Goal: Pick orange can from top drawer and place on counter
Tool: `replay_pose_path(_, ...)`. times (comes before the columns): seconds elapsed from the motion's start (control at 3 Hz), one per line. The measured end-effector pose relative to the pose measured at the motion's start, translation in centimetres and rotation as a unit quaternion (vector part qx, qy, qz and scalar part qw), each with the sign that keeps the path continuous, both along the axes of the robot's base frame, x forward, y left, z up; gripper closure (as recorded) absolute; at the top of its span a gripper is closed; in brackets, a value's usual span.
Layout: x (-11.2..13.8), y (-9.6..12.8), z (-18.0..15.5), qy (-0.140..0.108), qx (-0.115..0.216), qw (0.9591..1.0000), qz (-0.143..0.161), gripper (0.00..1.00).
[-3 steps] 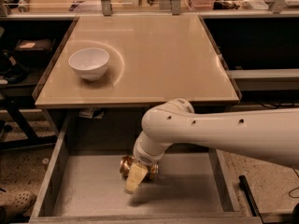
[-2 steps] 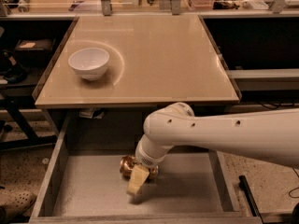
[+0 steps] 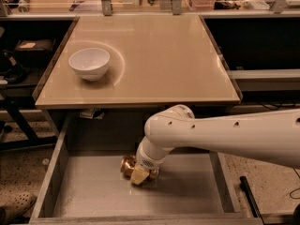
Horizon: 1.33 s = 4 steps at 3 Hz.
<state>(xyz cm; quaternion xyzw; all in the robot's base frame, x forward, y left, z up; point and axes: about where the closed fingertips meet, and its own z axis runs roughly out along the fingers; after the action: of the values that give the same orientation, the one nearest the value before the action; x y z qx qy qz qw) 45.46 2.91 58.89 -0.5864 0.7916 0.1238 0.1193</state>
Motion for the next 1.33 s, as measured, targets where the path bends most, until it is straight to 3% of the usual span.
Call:
replay_pose_path(0.67,0.0,0.0,0.0,0.000,0.000,1.0000,0.000,0.88)
replay_pose_path(1.0,-0.2,-0.6,2.2,-0.002,0.005,1.0000,-0.006,1.00)
replay_pose_path(1.33,0.0,-2.3,6.9,-0.012,0.001,0.9997,-0.023,1.00)
